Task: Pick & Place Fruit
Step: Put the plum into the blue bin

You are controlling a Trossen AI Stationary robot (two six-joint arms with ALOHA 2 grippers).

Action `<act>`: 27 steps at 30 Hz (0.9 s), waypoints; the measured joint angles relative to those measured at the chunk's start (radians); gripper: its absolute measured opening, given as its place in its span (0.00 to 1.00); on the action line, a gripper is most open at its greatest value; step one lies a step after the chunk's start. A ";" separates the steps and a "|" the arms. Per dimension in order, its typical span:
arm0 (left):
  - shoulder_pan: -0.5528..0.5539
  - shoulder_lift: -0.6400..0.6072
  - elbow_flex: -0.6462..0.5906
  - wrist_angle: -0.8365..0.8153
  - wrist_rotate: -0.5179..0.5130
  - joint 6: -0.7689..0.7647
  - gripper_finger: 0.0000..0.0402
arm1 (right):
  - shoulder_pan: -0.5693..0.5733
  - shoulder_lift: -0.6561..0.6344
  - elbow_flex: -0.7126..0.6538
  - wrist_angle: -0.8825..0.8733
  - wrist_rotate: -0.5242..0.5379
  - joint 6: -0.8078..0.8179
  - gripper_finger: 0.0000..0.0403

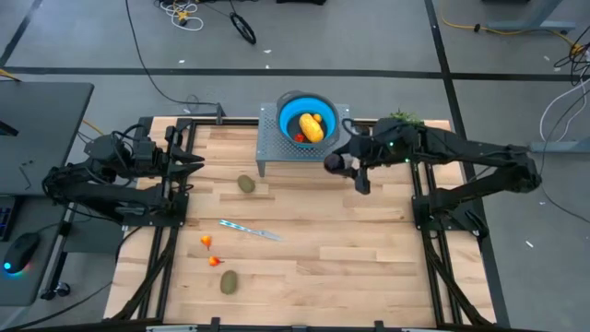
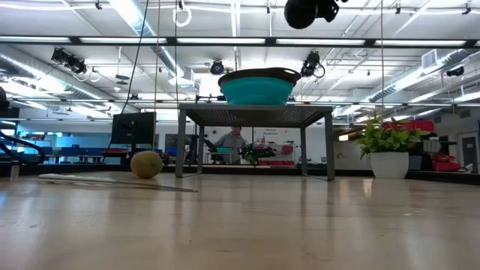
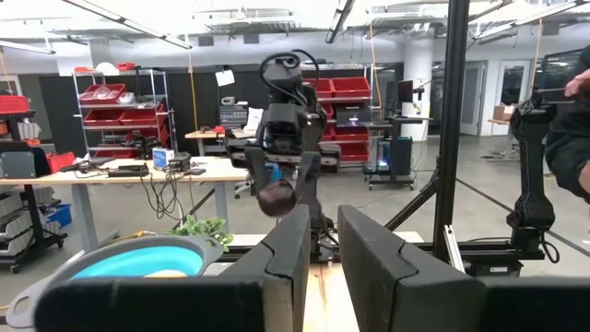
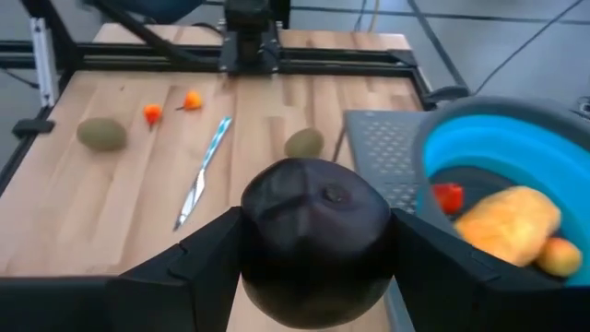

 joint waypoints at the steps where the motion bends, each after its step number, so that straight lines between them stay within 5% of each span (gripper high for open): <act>1: 0.000 0.000 0.000 0.000 0.000 0.000 0.17 | -0.009 -0.002 0.000 0.000 -0.004 0.000 0.61; 27: 0.000 0.000 0.000 0.000 0.000 0.000 0.17 | -0.206 0.191 0.000 0.346 0.014 -0.015 0.61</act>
